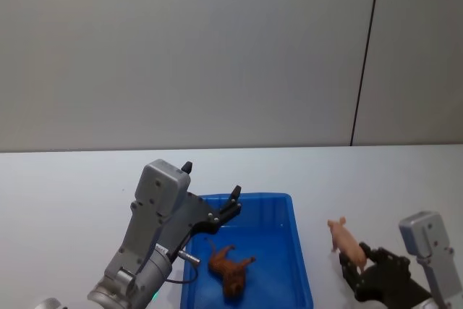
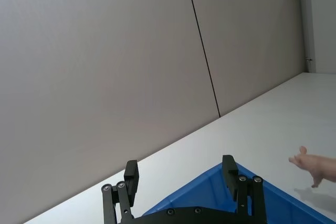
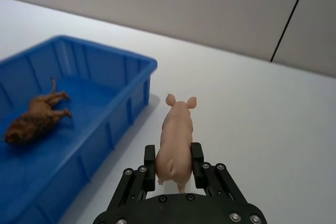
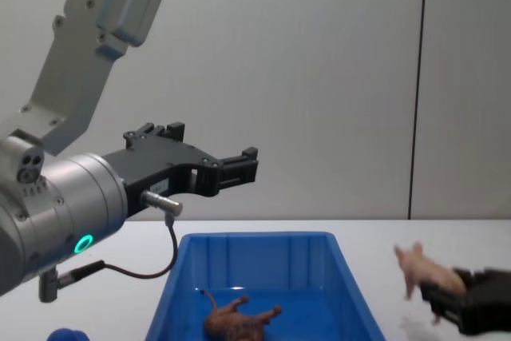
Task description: Pick up the two dolls from the table and place them into the box.
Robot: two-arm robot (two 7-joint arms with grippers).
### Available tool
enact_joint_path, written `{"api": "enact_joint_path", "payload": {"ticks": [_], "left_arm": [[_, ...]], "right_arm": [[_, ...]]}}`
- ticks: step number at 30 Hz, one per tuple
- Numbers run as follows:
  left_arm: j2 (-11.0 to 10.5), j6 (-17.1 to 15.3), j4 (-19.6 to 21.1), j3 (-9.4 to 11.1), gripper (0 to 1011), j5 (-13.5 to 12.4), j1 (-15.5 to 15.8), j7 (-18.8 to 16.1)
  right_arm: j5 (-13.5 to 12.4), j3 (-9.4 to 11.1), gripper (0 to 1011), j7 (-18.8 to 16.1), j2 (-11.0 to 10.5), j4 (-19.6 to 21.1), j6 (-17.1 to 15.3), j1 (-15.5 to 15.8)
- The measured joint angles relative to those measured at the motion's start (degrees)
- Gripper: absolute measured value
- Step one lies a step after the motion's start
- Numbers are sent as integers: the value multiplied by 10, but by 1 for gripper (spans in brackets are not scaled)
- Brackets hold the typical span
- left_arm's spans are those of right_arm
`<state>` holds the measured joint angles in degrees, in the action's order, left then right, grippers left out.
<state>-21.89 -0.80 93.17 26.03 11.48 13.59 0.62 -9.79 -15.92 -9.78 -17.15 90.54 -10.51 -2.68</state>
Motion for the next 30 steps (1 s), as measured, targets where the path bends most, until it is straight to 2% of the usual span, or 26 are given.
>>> {"api": "enact_joint_path", "payload": {"ticks": [9,18,23,24,26,30], "left_arm": [[0,0,0,0,1001,0,0,0],[0,0,0,0,1001,0,0,0],[0,0,0,0,1001,0,0,0],[0,0,0,0,1001,0,0,0],[0,0,0,0,1001,0,0,0],[0,0,0,0,1001,0,0,0]], "right_arm": [[19,-5,379,-28,4,42,24,-8],[29,-17,380,-74,21,58,19,-30],[33,-26,493,-103,37,54,3,-49],[34,-29,557,-111,43,49,-4,-55],[35,-32,595,-120,48,44,-10,-61],[39,-38,759,-140,60,28,-24,-77]]}}
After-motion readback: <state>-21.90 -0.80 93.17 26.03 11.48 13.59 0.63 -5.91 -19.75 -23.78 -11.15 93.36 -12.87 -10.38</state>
